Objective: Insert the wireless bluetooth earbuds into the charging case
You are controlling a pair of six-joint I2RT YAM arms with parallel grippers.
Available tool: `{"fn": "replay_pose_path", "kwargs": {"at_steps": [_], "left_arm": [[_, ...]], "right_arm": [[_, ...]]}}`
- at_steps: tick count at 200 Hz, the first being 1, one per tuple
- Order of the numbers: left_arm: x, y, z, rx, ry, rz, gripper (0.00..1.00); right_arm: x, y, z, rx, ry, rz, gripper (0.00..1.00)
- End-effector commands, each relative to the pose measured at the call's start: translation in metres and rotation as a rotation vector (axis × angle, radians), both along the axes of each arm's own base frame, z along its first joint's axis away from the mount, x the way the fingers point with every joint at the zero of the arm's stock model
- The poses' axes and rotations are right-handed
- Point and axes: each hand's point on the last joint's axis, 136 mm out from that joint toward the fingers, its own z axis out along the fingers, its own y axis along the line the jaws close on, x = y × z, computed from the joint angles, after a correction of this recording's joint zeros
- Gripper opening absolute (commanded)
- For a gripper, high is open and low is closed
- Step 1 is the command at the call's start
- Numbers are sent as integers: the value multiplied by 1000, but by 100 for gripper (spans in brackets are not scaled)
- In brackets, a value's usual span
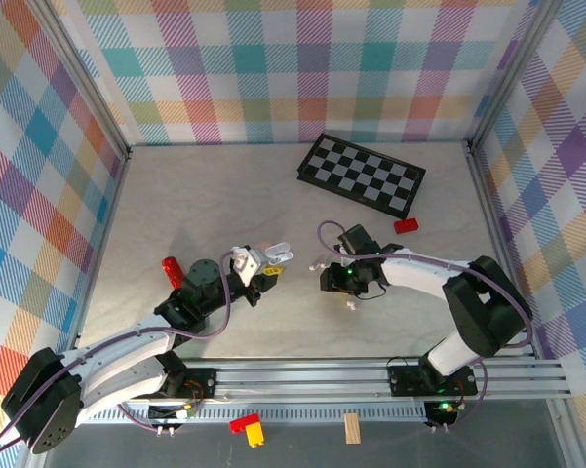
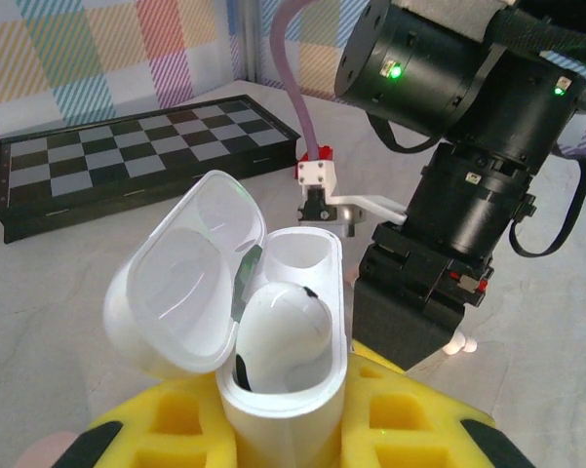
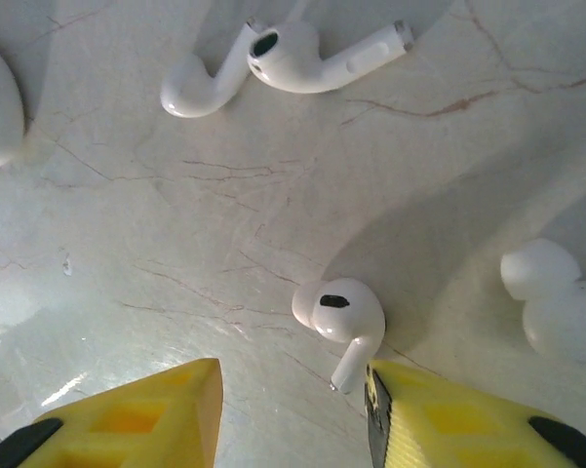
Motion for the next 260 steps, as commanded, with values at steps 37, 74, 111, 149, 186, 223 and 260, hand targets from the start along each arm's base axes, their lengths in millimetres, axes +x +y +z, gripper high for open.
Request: {"fn": "replay_pose_path", "kwargs": {"at_steps": [37,74,111,149,186,223,260], "left_arm": [[0,0,3,-9,-27,-3,12],[-1,1,3,-9,-24,-2,12],[-1,0,5,-6,-23,-4,11],[-1,0,7,-7,-23,-8,11],[-1,0,8,-7,-26,-9,11],[-1,-4,8,-12,-26,-19,12],[-1,-3,8,-12,-23,-19,12]], "right_arm": [[16,-11,6,-31,-50,-3,42],[19,-5,-4,-23,-15,36,36],[17,0,-10,-7,-7,67,37],[11,1,-13,8,14,90,38],[2,-3,-16,5,26,100,34],[3,-6,-24,-34,43,100,31],[2,-12,-34,-81,56,93,27]]}}
